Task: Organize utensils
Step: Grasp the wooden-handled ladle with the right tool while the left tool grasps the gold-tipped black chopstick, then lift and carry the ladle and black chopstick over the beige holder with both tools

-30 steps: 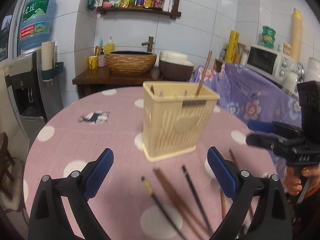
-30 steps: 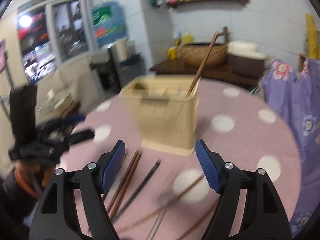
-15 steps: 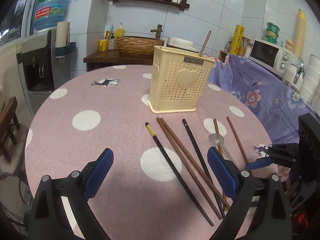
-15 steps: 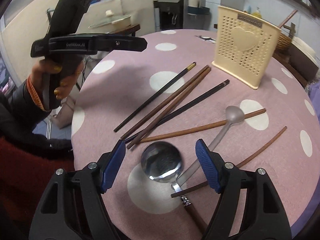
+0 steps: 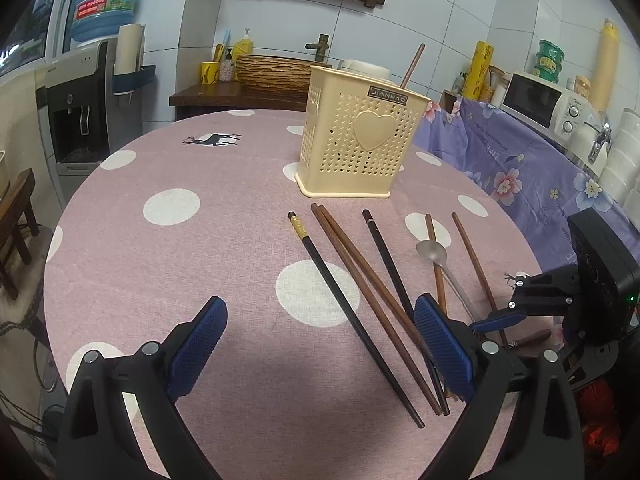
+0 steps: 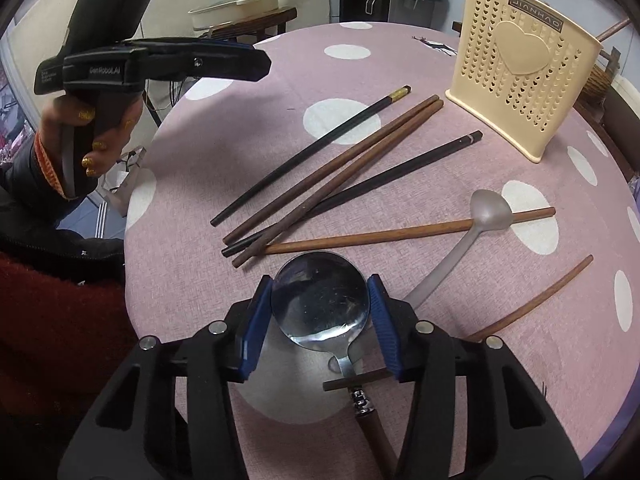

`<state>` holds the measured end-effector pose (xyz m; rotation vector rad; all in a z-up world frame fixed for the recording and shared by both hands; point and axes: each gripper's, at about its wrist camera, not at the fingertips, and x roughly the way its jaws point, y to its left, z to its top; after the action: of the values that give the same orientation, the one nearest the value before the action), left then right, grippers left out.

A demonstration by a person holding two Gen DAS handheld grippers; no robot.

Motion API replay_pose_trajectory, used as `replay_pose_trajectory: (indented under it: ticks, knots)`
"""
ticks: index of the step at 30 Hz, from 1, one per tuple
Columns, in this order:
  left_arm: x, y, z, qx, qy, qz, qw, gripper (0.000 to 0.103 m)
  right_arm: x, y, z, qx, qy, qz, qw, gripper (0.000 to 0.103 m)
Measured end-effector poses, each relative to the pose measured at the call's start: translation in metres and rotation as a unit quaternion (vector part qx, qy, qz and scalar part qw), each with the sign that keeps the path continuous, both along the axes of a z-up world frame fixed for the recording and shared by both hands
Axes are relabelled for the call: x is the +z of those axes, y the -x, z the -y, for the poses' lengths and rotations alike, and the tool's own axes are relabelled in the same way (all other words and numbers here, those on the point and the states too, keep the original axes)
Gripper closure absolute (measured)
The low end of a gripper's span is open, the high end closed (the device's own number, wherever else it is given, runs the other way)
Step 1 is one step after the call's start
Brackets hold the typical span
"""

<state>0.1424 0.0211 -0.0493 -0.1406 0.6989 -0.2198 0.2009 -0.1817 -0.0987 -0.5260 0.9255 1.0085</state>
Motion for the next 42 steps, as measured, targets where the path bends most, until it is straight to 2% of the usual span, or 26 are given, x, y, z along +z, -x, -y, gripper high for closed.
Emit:
replay_pose_trajectory:
  ticks: [5, 10, 18, 22, 24, 26, 32, 38, 42]
  knots:
    - [-0.004, -0.002, 0.002, -0.001, 0.000, -0.006, 1.0000, 0.009, 0.005, -0.002, 0.001, -0.015, -0.016, 0.003, 1.000, 0.055]
    - [-0.008, -0.005, 0.001, 0.003, 0.000, -0.017, 0.9999, 0.009, 0.028, -0.013, 0.005, -0.049, -0.075, 0.004, 0.996, 0.055]
    - [-0.012, -0.006, 0.005, 0.000, 0.001, -0.023, 0.9997, 0.009, 0.080, -0.021, 0.005, -0.087, -0.192, 0.006, 0.978, 0.055]
    - [-0.014, -0.009, 0.007, 0.002, -0.005, -0.031, 0.9995, 0.011, 0.096, -0.019, 0.006, -0.100, -0.221, 0.023, 0.970, 0.055]
    - [-0.017, -0.014, 0.010, -0.001, -0.006, -0.040, 0.9992, 0.017, 0.100, -0.020, 0.009, -0.111, -0.235, 0.021, 0.965, 0.055]
    - [-0.020, -0.021, 0.015, -0.002, -0.009, -0.057, 0.9983, 0.035, 0.103, -0.021, 0.013, -0.128, -0.246, 0.022, 0.960, 0.055]
    - [-0.027, -0.054, 0.034, 0.009, -0.037, -0.102, 0.9941, 0.060, 0.105, -0.017, 0.014, -0.156, -0.254, 0.035, 0.954, 0.055]
    - [-0.028, -0.086, 0.040, 0.047, -0.073, -0.116, 0.9895, 0.067, 0.103, -0.010, 0.014, -0.176, -0.257, 0.058, 0.948, 0.055]
    - [-0.031, -0.106, 0.038, 0.059, -0.075, -0.133, 0.9865, 0.074, 0.102, -0.008, 0.016, -0.185, -0.262, 0.062, 0.945, 0.055]
